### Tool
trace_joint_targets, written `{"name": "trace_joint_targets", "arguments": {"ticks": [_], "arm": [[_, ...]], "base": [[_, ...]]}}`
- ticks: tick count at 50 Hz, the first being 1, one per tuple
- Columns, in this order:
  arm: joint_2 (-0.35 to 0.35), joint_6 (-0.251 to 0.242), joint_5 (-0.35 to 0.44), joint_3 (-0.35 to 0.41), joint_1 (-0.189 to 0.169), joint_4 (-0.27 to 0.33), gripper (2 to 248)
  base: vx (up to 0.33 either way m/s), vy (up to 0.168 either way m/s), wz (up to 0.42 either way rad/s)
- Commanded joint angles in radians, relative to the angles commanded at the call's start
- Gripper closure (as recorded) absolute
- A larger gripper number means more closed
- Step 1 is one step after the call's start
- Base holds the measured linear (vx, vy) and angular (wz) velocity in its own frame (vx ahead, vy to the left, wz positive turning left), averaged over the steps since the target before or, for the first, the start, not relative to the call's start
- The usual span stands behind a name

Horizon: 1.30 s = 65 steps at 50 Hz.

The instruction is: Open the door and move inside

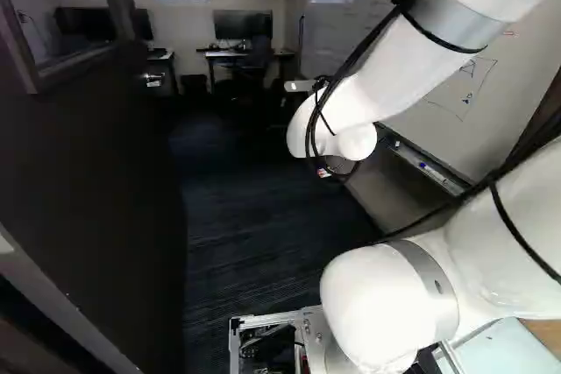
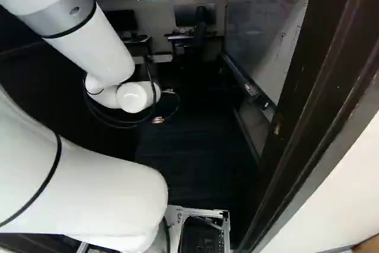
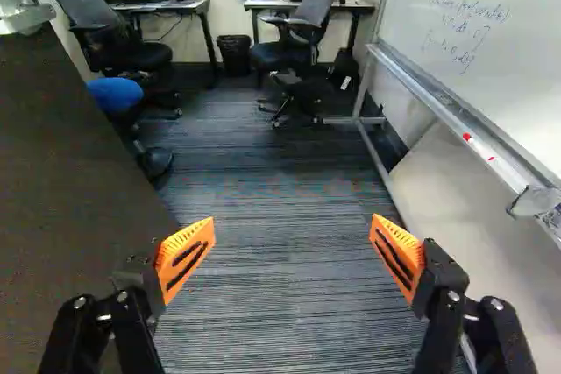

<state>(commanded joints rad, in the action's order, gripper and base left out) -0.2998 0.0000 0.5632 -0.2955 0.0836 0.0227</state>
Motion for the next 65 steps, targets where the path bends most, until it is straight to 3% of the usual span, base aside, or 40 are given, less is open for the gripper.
{"name": "trace_joint_targets", "arguments": {"ticks": [65], "arm": [[0.0, 0.0, 0.0, 0.0, 0.0, 0.0, 3]], "base": [[0.139, 0.031, -0.019]]}}
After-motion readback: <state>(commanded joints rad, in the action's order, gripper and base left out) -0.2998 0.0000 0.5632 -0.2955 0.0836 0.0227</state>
